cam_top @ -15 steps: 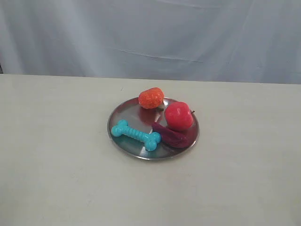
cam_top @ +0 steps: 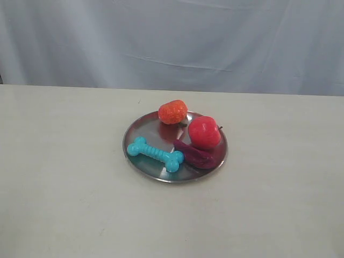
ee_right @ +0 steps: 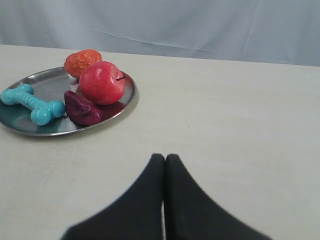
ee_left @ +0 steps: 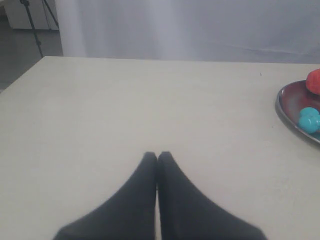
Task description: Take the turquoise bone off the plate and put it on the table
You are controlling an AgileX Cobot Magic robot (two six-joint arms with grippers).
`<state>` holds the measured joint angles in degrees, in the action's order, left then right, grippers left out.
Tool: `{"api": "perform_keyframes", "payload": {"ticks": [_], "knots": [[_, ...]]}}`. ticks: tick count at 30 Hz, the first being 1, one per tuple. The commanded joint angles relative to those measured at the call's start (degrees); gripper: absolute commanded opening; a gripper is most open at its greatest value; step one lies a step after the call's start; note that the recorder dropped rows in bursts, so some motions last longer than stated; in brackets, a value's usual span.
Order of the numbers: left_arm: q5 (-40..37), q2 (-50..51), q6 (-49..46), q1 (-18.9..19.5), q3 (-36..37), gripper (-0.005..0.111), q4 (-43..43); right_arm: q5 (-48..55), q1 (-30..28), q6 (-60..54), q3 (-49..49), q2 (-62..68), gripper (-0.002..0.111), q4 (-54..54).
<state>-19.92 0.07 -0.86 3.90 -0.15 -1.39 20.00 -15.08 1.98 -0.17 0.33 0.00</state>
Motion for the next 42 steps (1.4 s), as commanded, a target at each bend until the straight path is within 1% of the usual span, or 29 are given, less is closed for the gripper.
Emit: {"api": "perform_keyframes", "payload": {"ticks": [1,3,4,5,6,9,11,12,15,16,17,21,23,25,28,34,36,38,42], "knots": [[0.3,-0.1,0.2,-0.4,0.1,0.0,-0.1,-4.7,-0.2,-0.8,0.2,-0.3,0.0,-0.5],[0.3,-0.1,0.2,-0.4,0.1,0.0,-0.1,-11.8,-0.2,-0.8,0.2,-0.3,0.0,0.0],[0.3,-0.1,0.2,-0.4,0.1,0.0,-0.1,-17.7,-0.2,-0.8,0.2,-0.3,0.0,0.0],[0.3,-0.1,0.2,-0.4,0.1,0.0,-0.1,-20.8,-0.2,-0.8,0.2,-0.3,0.0,0.0],[0.3,-0.1,0.2,-0.4,0.1,0.0,-0.1,-26.1,-0.2,-0.8,0.2,-0.3,0.0,0.0],[0.3,-0.1,0.2,-0.4,0.1,0.0,-0.1,-31.1,-0.2,-0.8,0.2,-0.3,0.0,0.0],[0.3,-0.1,0.2,-0.4,0.1,0.0,-0.1,-37.4,-0.2,-0.2,0.2,-0.3,0.0,0.0],[0.3,-0.1,0.2,-0.4,0.1,0.0,-0.1,-40.2,-0.2,1.6,0.2,-0.3,0.0,0.0],[0.3,-0.1,0.2,-0.4,0.1,0.0,-0.1,-51.2,-0.2,15.8,0.2,-0.3,0.0,0.0],[0.3,-0.1,0.2,-0.4,0.1,0.0,-0.1,-53.5,-0.2,19.1,0.2,-0.3,0.0,0.0],[0.3,-0.1,0.2,-0.4,0.1,0.0,-0.1,-53.7,-0.2,23.0,0.2,-0.3,0.0,0.0],[0.3,-0.1,0.2,-0.4,0.1,0.0,-0.1,-51.6,-0.2,26.9,0.2,-0.3,0.0,0.0],[0.3,-0.1,0.2,-0.4,0.1,0.0,-0.1,-48.1,-0.2,29.4,-1.1,-0.3,0.0,0.0],[0.3,-0.1,0.2,-0.4,0.1,0.0,-0.1,-38.0,-0.2,32.9,-5.3,-0.3,0.0,0.0],[0.3,-0.1,0.2,-0.4,0.1,0.0,-0.1,-27.7,-0.2,31.3,-11.8,1.2,0.0,-0.5],[0.3,-0.1,0.2,-0.4,0.1,0.0,-0.1,-14.5,-0.1,28.5,-26.8,17.0,0.0,-0.5],[0.3,-0.1,0.2,-0.4,0.1,0.0,-0.1,-9.5,0.2,25.5,-32.0,23.2,0.0,-0.4],[0.3,-0.1,0.2,-0.4,0.1,0.0,-0.1,-4.2,1.7,24.0,-37.3,30.0,0.0,0.6],[0.3,-0.1,0.2,-0.4,0.1,0.0,-0.1,1.7,6.4,17.1,-48.5,42.1,0.0,1.7]]}}
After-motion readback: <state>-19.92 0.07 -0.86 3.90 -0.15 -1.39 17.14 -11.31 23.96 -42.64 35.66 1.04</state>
